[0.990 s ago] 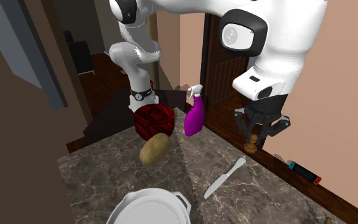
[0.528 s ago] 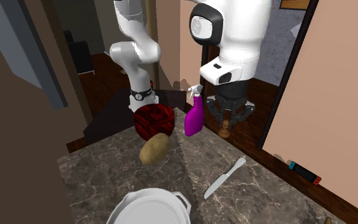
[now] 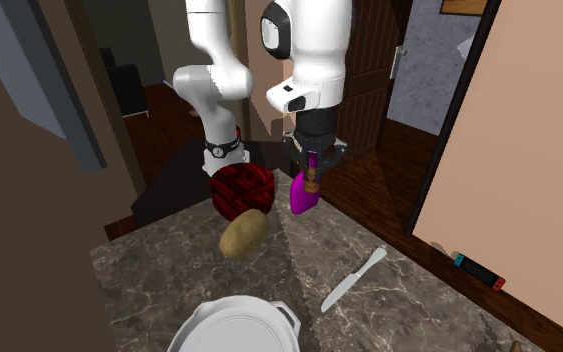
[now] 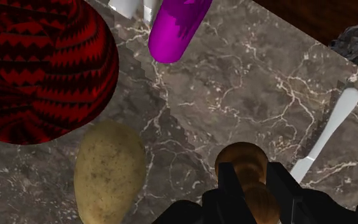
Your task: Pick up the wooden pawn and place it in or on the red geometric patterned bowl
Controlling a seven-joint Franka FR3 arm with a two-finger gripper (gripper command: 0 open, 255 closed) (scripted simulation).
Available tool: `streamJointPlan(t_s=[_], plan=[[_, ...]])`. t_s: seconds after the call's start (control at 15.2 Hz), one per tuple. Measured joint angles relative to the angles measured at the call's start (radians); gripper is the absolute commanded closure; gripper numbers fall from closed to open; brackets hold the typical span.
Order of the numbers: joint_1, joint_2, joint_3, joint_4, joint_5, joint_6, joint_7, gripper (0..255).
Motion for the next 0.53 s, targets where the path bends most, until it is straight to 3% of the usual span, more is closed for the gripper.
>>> streamJointPlan(t_s=[0.53], plan=[[0.027,-0.340,-0.113,-0.297,0.135,-0.040,-0.187,255]])
